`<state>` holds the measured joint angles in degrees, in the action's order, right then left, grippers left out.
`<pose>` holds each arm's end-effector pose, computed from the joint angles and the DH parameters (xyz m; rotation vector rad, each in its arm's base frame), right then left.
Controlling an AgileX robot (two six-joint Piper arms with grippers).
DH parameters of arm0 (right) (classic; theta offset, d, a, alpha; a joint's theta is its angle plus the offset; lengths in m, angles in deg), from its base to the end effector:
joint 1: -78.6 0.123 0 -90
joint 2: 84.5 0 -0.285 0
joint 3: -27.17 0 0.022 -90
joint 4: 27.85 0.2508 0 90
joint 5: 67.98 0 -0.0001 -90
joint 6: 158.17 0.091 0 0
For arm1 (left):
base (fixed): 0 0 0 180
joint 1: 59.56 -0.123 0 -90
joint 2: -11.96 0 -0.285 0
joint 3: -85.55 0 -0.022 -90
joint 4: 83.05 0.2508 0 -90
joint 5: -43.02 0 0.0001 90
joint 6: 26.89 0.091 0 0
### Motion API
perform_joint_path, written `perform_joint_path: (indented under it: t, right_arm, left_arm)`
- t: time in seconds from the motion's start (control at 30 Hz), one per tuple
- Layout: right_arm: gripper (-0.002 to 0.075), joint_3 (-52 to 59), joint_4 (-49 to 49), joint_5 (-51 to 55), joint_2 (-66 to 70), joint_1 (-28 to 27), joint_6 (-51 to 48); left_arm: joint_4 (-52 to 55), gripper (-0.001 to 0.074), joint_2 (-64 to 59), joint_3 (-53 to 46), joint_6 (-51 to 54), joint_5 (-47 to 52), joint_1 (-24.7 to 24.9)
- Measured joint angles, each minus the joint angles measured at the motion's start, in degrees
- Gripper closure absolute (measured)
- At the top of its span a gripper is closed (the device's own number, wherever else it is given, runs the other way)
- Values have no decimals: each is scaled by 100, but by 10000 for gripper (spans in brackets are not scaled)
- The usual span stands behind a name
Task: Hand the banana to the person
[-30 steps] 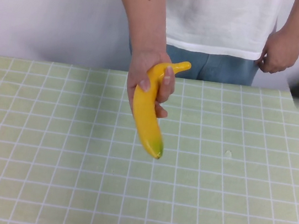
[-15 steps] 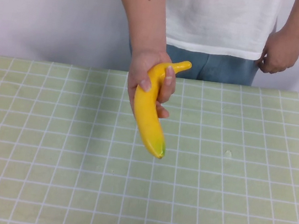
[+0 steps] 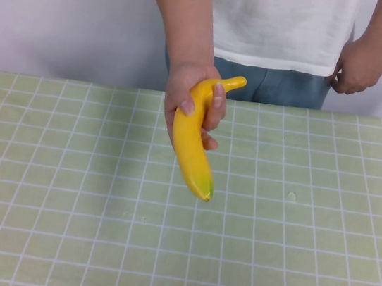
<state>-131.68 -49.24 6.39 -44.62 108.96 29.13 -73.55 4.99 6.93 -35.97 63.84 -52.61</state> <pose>0.0601 -0.0018 0.3869 -0.4039 2.2514 -0.1361 0.0530 -0.0011 0.1734 0.0684 1.8510 -0.0324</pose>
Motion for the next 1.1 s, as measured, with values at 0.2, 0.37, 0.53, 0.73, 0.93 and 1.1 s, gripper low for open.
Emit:
perform_joint_path:
  t: [0.2,0.37,0.53,0.73,0.93,1.1]
  right_arm:
    - [732,421,351,-1416,-376,-1069,-11]
    - [732,1834,1393,-3923,-1146,-2087,-22]
    - [732,3569,1318,-5937,-1892,-2723,-22]
    - [732,5105,1167,-6663,-2704,-3316,-22]
    - [732,5761,957,-6193,-3256,-3366,-22]
    - [732,5774,909,-5546,-3398,-3366,19]
  left_arm:
    - [0,738,0,0,0,0,0]
    - [0,738,0,0,0,0,0]
    - [0,738,0,0,0,0,0]
    - [0,738,0,0,0,0,0]
    - [0,738,0,0,0,0,0]
    - [0,738,0,0,0,0,0]
